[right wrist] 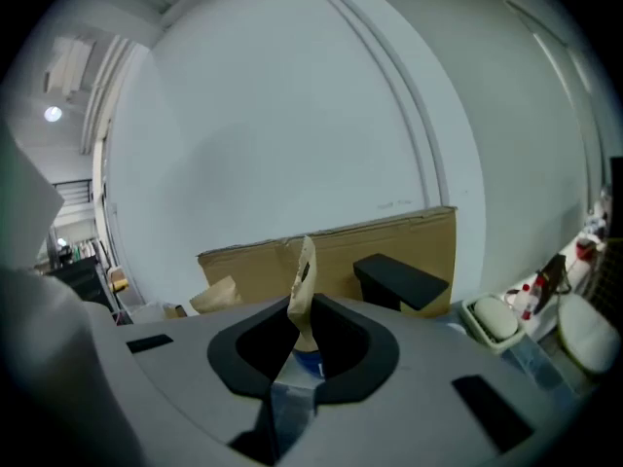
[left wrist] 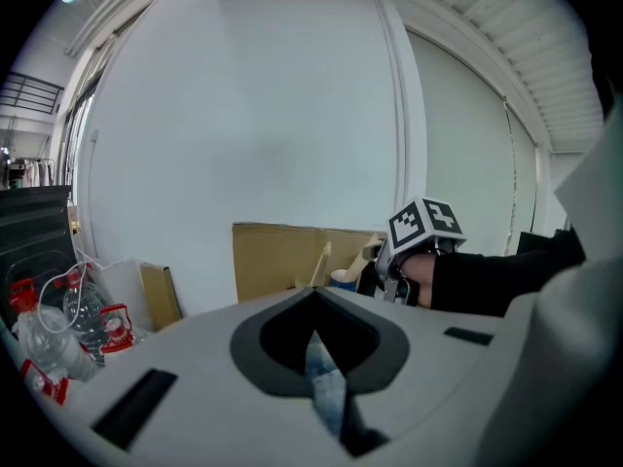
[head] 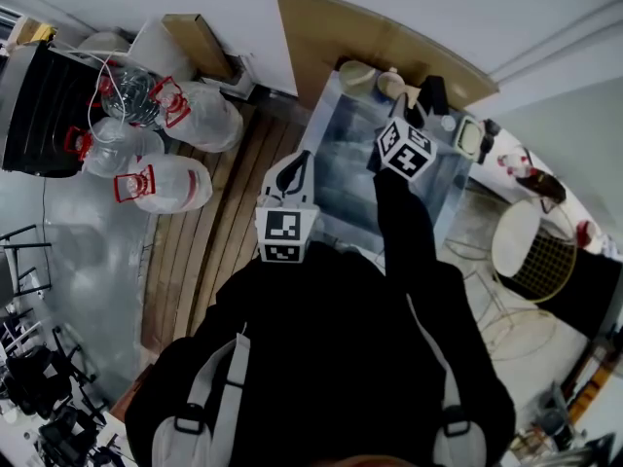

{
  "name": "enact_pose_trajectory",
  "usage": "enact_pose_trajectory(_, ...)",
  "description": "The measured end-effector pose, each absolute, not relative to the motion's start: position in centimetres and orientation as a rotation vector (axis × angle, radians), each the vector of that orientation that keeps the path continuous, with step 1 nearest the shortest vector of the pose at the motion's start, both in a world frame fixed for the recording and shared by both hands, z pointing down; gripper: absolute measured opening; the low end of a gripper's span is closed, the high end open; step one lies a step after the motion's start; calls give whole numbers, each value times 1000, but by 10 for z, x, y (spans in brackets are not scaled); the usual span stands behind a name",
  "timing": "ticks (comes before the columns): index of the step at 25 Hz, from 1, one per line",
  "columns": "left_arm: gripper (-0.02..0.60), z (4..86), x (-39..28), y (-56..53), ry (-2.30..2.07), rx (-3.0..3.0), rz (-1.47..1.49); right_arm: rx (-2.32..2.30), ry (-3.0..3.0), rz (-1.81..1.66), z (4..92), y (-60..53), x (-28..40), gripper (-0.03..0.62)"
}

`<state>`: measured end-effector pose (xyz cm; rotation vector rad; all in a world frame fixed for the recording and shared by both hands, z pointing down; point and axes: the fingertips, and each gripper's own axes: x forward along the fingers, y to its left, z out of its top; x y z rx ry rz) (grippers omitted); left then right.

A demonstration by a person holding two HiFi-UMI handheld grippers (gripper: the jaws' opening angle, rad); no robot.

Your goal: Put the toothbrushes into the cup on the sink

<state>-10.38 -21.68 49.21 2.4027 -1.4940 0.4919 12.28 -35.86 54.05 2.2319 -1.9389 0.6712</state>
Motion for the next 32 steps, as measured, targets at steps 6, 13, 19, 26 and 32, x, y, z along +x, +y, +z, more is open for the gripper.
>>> enact_pose_trajectory(6,2,490,-103,-213,-1498,2406,484,2289,-1939,1015,548,-362,124,35)
enact_pose_trajectory(13,2,491,-105,-208,-1502,2400,489,2116,-1982,997,557,-366,103,83)
enact_pose_trajectory(19,2,491,-102,-205,-1495,2410,486,2065,-2025,1026,561,-353,98,124)
enact_pose_trajectory(26,2,490,-91,-199,-1482,2431,487,2082,-2072,1014,560,-330,104,127)
enact_pose_trajectory(32,2,483,-79,-192,-1476,2456,469,2068,-2152,950,536,-309,108,127)
